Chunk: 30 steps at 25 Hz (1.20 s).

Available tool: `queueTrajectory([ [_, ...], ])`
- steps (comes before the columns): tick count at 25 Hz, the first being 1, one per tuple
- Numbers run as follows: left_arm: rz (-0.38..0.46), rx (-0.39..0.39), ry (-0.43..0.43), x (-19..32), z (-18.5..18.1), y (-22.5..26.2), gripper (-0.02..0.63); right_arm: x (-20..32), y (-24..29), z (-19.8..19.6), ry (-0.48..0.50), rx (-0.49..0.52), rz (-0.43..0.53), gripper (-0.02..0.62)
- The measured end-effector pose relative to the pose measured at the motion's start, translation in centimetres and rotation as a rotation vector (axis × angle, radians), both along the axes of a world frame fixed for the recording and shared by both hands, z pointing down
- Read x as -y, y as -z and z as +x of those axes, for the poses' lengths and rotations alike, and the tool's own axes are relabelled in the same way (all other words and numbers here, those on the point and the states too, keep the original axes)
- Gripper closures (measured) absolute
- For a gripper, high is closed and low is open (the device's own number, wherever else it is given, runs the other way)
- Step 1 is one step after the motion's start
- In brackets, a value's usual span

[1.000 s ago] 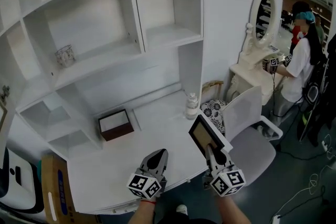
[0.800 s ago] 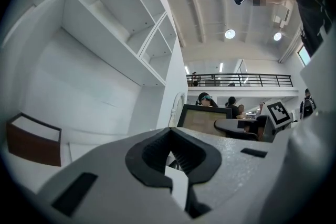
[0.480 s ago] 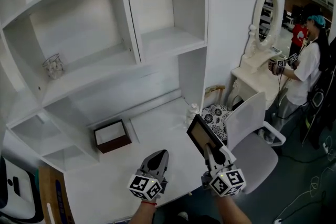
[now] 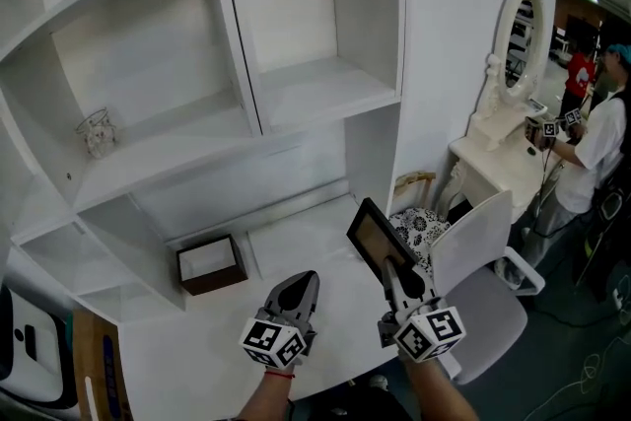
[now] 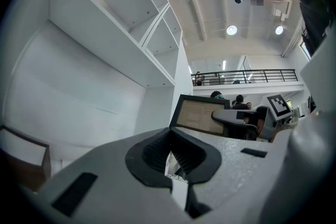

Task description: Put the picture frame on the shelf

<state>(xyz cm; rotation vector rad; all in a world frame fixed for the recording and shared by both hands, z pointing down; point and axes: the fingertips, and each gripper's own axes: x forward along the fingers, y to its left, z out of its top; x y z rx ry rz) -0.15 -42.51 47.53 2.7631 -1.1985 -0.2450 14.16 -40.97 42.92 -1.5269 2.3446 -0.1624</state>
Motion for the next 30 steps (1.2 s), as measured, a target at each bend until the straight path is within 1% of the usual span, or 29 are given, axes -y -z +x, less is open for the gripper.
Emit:
queueTrajectory([
  [6,0.036,-0.007,0.068,3.5,1.1,2.6,0.603,3.4,3.3,1.1,0.073,-0.028,0.042,0.581],
  [14,0.067,0.005,0.096,6.5,3.4,5.0,0.601,6.3,7.2,2.7,0.152,-0.049,0.094,0.581],
  [25,0.112,0.006,0.142,7.9,5.0,9.5,0.603,7.4,13.4,4.8,0.213,-0.032,0.146,0.581],
  [30,0.117,0.005,0.152,8.1,5.3,10.7,0.602,7.3,15.8,5.3,0.231,-0.026,0.175,0.581],
])
